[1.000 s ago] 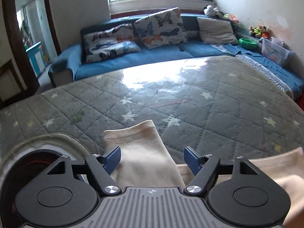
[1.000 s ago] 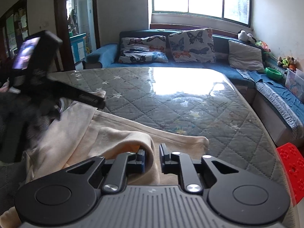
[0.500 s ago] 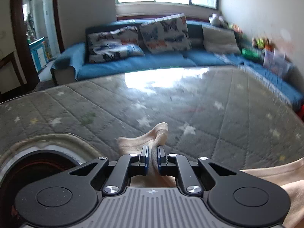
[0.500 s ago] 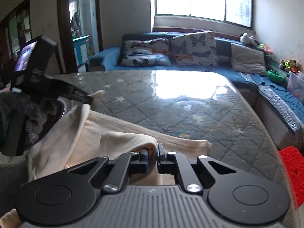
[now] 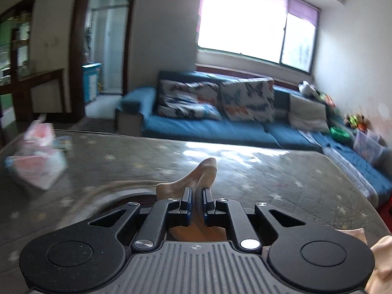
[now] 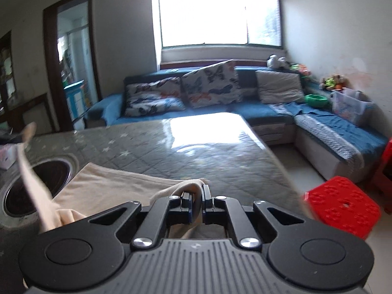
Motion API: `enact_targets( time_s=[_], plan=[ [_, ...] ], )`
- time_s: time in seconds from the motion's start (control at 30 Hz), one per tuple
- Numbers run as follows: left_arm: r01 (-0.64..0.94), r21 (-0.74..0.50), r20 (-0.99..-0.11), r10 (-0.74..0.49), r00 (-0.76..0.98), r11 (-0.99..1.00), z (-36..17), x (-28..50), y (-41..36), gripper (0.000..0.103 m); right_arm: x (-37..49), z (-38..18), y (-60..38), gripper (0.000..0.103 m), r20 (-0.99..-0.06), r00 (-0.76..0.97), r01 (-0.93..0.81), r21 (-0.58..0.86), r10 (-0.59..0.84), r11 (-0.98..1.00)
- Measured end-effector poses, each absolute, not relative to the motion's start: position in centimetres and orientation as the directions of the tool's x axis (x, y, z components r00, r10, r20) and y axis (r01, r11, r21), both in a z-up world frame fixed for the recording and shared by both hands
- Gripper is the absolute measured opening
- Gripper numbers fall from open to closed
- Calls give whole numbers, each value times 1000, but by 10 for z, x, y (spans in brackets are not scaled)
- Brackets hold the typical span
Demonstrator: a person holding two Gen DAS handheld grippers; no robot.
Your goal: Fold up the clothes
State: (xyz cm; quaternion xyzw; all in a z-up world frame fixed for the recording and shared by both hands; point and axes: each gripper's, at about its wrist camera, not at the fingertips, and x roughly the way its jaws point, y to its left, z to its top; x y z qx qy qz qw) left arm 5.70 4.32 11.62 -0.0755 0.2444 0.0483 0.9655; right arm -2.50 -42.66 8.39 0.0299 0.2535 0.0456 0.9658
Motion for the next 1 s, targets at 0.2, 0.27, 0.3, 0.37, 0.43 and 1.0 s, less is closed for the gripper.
enact_targets(
  time_s=[0.2,0.27,0.3,0.37,0.43,1.0],
  plan=[
    [-222,-127,-482,135,866,967,112,-2,87,9,-64,90,-451,6,-468,884,32,101,19,994],
    [-240,-146,-498,139,856,960,105,-17,99,8,-77,85,-465,6,-477,879,81,127,-11,989],
    [-251,-149,-512,143,847,957,99,-23,102,8,-82,81,-471,6,-489,872,103,141,-22,985],
    [-273,-148,-543,153,826,950,86,-32,108,8,-88,68,-484,9,-525,850,160,169,-48,973],
    [-295,-147,-574,162,803,944,73,-42,113,8,-93,53,-491,17,-571,816,211,151,-89,966],
    [-98,-129,-600,1,800,987,62,-56,81,10,-86,22,-458,66,-637,753,153,-77,-166,985]
  ],
)
